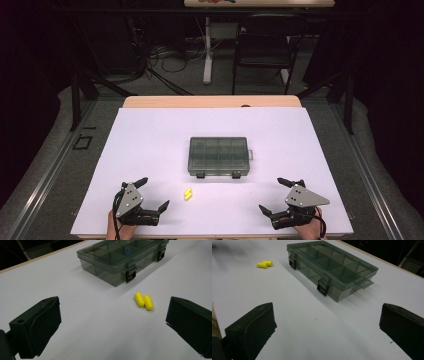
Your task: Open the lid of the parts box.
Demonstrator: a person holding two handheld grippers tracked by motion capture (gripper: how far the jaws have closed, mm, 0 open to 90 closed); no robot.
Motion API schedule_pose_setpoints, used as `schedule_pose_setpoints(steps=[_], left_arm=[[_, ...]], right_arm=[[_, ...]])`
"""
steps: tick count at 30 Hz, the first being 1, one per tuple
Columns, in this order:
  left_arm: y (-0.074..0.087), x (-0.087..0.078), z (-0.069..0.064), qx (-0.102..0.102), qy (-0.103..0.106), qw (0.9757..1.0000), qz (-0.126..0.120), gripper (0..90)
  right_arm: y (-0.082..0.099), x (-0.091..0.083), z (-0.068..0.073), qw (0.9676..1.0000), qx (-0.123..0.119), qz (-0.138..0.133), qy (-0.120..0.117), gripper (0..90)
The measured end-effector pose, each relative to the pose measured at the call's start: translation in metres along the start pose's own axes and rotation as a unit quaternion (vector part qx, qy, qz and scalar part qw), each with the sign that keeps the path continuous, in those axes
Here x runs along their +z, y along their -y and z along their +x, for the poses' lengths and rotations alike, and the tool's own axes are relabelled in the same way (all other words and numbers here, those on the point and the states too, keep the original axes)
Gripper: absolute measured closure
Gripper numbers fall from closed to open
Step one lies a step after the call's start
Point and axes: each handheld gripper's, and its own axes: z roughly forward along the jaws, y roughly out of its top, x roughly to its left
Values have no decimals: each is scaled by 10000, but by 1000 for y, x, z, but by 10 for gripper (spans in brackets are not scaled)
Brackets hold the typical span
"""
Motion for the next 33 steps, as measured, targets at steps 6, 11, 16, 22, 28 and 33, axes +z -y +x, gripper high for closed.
schedule_pose_setpoints(steps=[6, 11, 16, 22, 28, 33], left_arm=[[-3, 1, 3, -87, 51, 9999, 62, 0], [-7, 7, 5, -137, 108, 9998, 87, 0], [-12, 12, 3, -180, 153, 9996, 146, 0], [-14, 19, 3, -208, 211, 9992, 287, 0], [-21, 27, 2, -136, 249, 9992, 298, 0], [-26, 37, 0, -74, 314, 9989, 346, 0]], right_arm=[[-3, 2, 1, 10000, -70, 23, -21, 0], [-6, 10, 0, 10000, -20, 47, -63, 0], [-9, 16, 0, 9999, -9, 90, -123, 0], [-12, 26, -3, 9998, 55, 117, -178, 0], [-15, 31, -5, 9996, 103, 130, -227, 0], [-19, 37, -7, 9995, 103, 151, -239, 0]])
